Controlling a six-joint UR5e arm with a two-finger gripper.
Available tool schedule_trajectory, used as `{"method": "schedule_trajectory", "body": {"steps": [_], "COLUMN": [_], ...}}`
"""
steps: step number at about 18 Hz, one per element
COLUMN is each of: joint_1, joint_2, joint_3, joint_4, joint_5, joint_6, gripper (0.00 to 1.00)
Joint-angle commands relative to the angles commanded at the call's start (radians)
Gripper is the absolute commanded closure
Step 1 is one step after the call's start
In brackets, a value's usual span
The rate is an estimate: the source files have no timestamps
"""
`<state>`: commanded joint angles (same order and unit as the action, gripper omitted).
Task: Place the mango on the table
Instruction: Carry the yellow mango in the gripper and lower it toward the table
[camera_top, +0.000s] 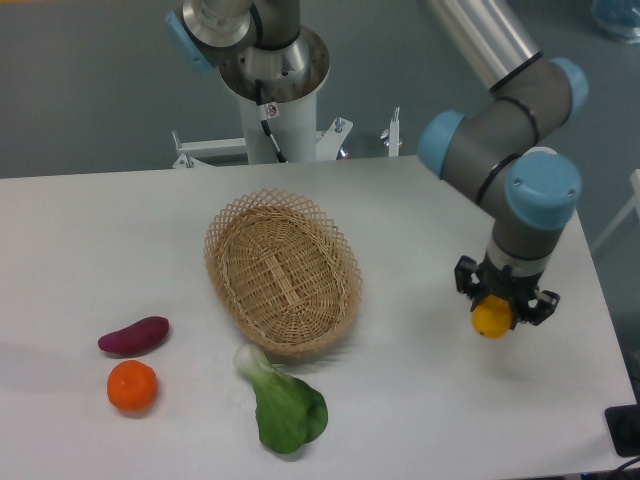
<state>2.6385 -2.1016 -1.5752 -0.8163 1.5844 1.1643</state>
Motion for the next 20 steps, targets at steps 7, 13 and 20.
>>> {"method": "schedule_trajectory", "body": {"steps": [7,13,20], "joint_1": [-0.051,-0.075,-0.078], "joint_2": [-0.023,-0.048,-0.06], "joint_3": [-0.026,-0.023,-0.011], "joint_4": [0.008,0.008,0.009], "joint_5": [0.052,0.051,0.045], "joint_6": [-0.061,-0.107,-0.123], "gripper": [0.58,0.58,0.3]}}
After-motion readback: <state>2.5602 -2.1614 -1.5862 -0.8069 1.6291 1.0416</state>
